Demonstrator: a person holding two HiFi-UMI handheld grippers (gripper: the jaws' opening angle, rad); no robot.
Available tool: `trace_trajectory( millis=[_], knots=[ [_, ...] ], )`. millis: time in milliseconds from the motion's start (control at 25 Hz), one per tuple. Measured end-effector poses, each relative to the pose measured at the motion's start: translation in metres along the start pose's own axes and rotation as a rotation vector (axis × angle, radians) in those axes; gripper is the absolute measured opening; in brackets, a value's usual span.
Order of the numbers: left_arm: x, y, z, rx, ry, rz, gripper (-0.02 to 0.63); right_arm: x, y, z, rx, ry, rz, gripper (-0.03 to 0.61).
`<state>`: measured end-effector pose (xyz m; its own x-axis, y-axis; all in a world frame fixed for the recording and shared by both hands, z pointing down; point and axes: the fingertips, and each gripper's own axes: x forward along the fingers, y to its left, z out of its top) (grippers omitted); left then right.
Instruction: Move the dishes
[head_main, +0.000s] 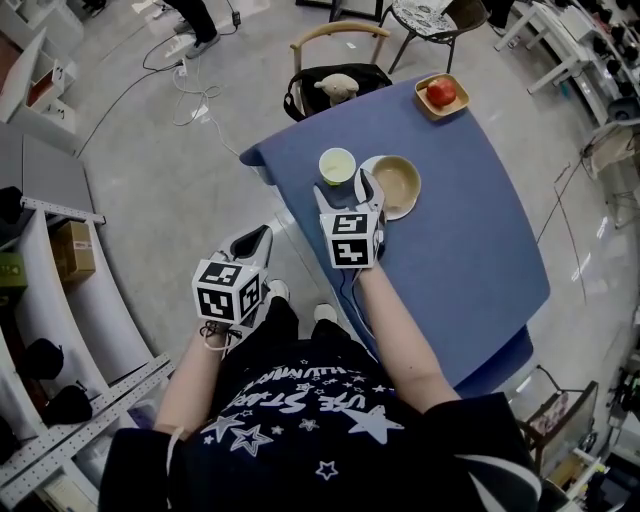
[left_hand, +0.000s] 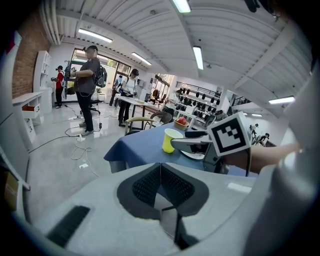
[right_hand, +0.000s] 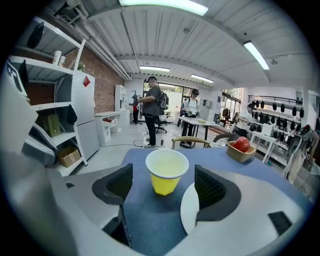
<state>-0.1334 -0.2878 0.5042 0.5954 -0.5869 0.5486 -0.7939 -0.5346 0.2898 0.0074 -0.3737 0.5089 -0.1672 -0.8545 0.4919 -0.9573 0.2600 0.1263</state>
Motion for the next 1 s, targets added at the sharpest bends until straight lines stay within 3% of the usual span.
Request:
trace_trajectory(
  millis=[160, 320, 520, 760, 1000],
  knots=[
    [-0.002, -0.012, 0.002, 0.0, -0.016, -0.001, 0.02, -0.034, -0.016, 0.009, 0.042, -0.051, -0.003, 0.365],
    [-0.001, -0.027, 0.005, -0.003, -0.028, -0.007, 0.02, -0.064, -0.063, 0.011, 0.084, -0.076, -0.058, 0.364],
    [0.001, -0.042, 0.015, 0.028, -0.046, -0.003, 0.02, -0.078, -0.125, -0.001, 0.141, -0.009, -0.094, 0.299],
    [0.01, -0.054, 0.02, 0.062, -0.058, 0.003, 0.02, -0.064, -0.157, -0.026, 0.271, 0.109, 0.037, 0.251],
    [0.021, -0.06, 0.016, 0.057, -0.037, 0.005, 0.02, -0.041, -0.168, -0.054, 0.254, 0.22, 0.055, 0.229]
  ],
)
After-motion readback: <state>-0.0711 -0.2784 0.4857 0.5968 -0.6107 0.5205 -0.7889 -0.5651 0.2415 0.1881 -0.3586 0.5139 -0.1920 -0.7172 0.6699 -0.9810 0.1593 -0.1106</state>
